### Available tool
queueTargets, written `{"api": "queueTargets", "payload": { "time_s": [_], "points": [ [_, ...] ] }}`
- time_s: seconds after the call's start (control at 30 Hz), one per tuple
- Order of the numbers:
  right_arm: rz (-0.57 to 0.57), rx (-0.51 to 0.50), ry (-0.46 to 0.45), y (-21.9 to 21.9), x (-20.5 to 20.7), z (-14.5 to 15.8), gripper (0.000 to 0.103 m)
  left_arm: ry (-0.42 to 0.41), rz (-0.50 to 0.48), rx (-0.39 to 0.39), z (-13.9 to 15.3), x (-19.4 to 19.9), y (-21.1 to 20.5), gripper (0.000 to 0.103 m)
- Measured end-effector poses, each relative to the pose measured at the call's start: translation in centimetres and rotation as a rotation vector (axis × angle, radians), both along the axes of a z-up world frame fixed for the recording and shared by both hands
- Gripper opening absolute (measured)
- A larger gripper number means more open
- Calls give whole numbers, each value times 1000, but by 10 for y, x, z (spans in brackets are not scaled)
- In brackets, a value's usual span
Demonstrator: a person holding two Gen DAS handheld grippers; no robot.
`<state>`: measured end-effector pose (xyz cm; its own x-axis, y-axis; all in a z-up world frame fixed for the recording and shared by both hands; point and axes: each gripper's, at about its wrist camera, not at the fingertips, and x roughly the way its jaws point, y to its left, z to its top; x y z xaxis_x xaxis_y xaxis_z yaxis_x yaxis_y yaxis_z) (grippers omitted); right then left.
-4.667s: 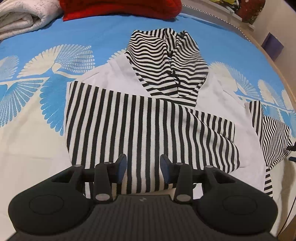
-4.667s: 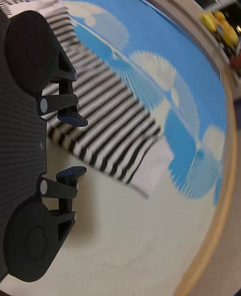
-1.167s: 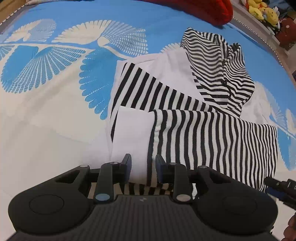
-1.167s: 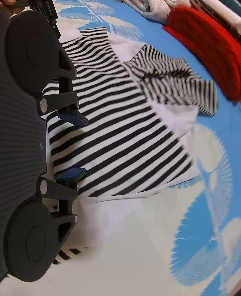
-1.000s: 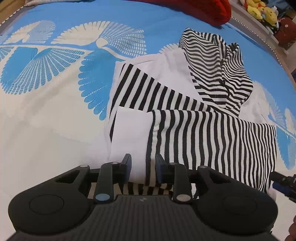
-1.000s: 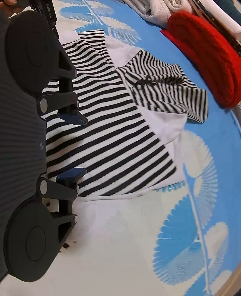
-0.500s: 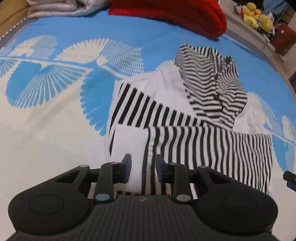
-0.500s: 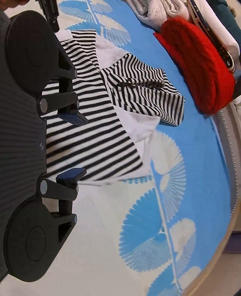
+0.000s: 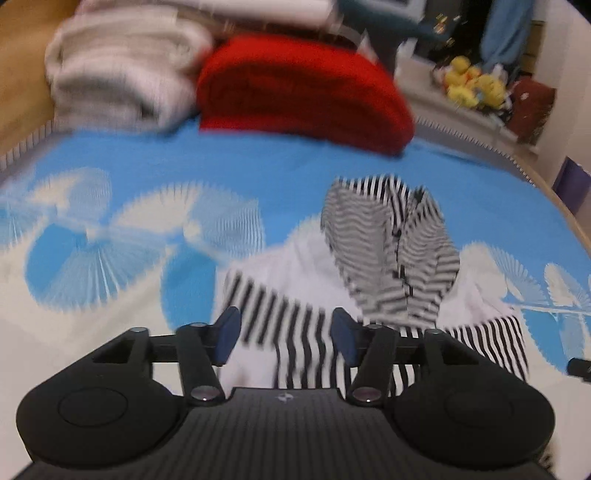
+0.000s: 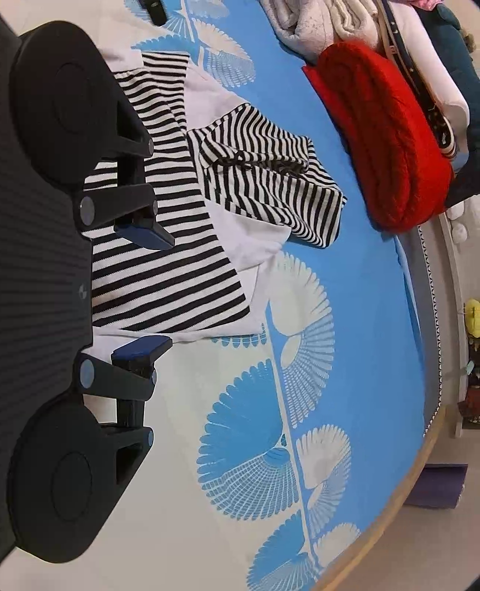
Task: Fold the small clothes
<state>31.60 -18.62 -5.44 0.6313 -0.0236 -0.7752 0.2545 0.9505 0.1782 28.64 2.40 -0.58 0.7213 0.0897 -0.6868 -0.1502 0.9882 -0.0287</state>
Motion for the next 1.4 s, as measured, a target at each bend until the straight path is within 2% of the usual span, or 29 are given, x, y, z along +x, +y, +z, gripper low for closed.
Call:
{"api": "queueTargets", "payload": {
  "time_s": [0.17, 0.3, 0.43, 0.53, 0.6, 0.67, 0.77, 0.97, 1.03, 1.23, 1.27, 1.3, 1.33, 1.4],
  "points": [
    [2, -2, -18, -5, -1, 8, 54, -115, -52, 118, 17, -8, -13, 63],
    [0, 22, -8, -14, -1, 8, 54, -100, -78, 81, 28, -1, -15, 63],
    [-2, 35, 1, -22, -1, 7, 54, -74, -67, 27, 35, 31, -12, 62],
    [-5, 46, 6, -28, -1, 7, 54, -54, -87, 22, 35, 74, -15, 49],
    [-6, 44, 7, -32, 1, 6, 55, -35, -122, 49, 30, 109, -19, 32],
    [-9, 37, 16, -37, 4, 4, 58, -3, -148, 64, 22, 141, -21, 21],
    [-20, 30, 30, -45, 9, 0, 58, 64, -158, 22, 4, 195, -20, 16],
    [-3, -58, 69, -50, 15, -9, 58, 145, -181, 6, -38, 282, -23, 16],
    [2, -75, 84, -52, 17, -15, 58, 154, -178, 22, -51, 306, -27, 16],
    [18, -101, 110, -54, 21, -26, 58, 148, -154, -16, -81, 370, -34, 21],
    [18, -106, 114, -54, 22, -28, 58, 151, -145, -10, -86, 379, -36, 25],
    [17, -110, 119, -55, 23, -30, 58, 157, -130, -2, -93, 389, -37, 37],
    [17, -112, 123, -55, 24, -32, 58, 166, -115, 1, -99, 397, -37, 42],
    [21, -117, 133, -55, 25, -37, 58, 177, -82, -7, -111, 411, -36, 46]
  ]
}}
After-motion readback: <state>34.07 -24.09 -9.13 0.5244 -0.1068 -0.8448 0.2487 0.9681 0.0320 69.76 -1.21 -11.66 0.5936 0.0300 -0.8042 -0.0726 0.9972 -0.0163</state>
